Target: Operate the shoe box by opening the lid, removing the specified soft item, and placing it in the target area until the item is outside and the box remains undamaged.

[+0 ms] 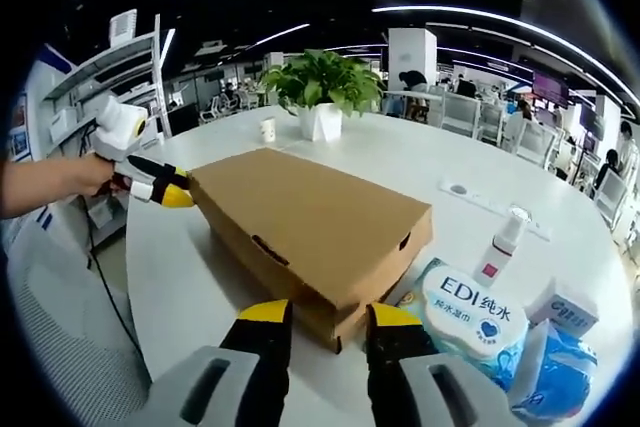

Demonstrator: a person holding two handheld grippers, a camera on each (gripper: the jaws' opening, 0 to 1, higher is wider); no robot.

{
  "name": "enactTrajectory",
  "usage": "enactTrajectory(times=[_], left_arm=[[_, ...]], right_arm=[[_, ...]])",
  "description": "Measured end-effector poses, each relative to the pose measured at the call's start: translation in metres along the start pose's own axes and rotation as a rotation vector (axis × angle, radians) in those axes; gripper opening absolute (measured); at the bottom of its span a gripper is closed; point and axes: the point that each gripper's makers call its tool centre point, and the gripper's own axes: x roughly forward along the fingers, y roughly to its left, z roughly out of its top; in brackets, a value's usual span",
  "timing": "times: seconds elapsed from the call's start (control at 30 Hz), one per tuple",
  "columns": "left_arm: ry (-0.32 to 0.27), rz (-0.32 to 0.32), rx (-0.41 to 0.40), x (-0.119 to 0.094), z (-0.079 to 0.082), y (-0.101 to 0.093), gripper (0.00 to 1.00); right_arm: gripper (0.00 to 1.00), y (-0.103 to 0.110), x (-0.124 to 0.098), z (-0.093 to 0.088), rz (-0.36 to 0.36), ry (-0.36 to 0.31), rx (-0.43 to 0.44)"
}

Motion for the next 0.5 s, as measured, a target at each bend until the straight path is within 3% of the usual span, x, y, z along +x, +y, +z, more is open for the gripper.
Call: enactTrajectory(times=[0.3,0.5], left_arm=[[-0.009,-0.011,0.037,-0.0004,0.0051,-0.0022,0.30],[0.000,-0.013,0.038,0.0024,0.0015,-0.0020,0.29]], right_arm=[[0.29,0.0022,0.0064,0.0026,0.014,-0.005,-0.030],[0.28,0.0020,0.0087,-0.0030,-0.003,0.004,0.008]])
